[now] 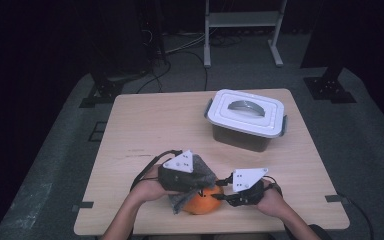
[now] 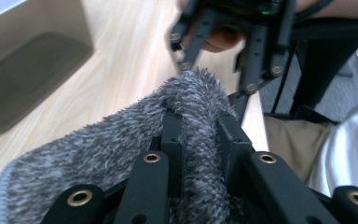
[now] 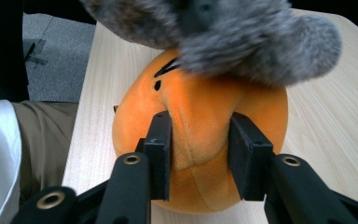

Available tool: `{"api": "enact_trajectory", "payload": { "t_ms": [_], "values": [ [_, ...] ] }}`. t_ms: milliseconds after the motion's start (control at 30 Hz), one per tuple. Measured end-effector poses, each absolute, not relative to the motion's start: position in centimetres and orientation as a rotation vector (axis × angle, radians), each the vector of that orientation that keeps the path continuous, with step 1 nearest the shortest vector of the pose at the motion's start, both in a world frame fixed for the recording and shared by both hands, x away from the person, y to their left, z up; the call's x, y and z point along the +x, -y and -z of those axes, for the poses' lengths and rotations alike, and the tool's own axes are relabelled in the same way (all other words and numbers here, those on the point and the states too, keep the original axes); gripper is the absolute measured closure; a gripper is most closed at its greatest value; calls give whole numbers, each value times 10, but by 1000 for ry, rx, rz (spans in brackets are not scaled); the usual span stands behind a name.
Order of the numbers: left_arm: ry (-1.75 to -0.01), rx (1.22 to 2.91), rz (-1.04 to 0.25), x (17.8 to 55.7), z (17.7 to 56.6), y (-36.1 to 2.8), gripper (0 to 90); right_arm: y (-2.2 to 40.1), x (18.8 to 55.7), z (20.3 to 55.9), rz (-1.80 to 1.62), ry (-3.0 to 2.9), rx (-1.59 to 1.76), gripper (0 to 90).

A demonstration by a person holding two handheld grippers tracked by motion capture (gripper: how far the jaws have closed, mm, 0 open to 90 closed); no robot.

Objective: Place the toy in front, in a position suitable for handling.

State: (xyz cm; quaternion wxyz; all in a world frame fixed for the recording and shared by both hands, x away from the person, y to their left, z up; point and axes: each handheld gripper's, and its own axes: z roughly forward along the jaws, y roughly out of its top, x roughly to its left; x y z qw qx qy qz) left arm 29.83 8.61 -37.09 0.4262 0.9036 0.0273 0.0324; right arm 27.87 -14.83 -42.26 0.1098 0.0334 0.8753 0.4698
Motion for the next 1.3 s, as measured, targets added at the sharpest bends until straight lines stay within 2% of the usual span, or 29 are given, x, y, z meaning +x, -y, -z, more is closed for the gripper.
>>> {"api": "enact_trajectory", "payload": {
  "t_ms": [100,167,200,367,700,800,900,967,1167,1233,1300],
  "values": [
    [-102,2257,-59,302,378,-87,755,151,282,424,-1414,-2574,153,490],
    [-115,2250,-47,304,382,-88,756,152,285,424,-1440,-2572,185,463],
    [-116,2249,-46,304,382,-88,756,151,286,425,-1437,-2571,180,472],
    [-112,2255,-78,304,377,-93,755,150,289,427,-1419,-2588,233,626],
    [-131,2258,-68,292,393,-107,746,161,301,432,-1434,-2604,424,641],
    [-143,2273,-119,295,394,-107,748,159,296,429,-1416,-2554,358,535],
    [-168,2279,-143,302,392,-112,748,162,297,426,-1470,-2536,316,473],
    [-178,2285,-155,306,390,-114,748,161,300,426,-1443,-2548,243,382],
    [-206,2281,-165,314,389,-118,747,152,319,424,-1377,-2586,105,330],
    [-232,2269,-172,318,390,-119,747,150,324,427,-1402,-2597,121,355],
    [-241,2255,-158,319,391,-118,747,148,326,430,-1408,-2604,165,459]
  ]
}}
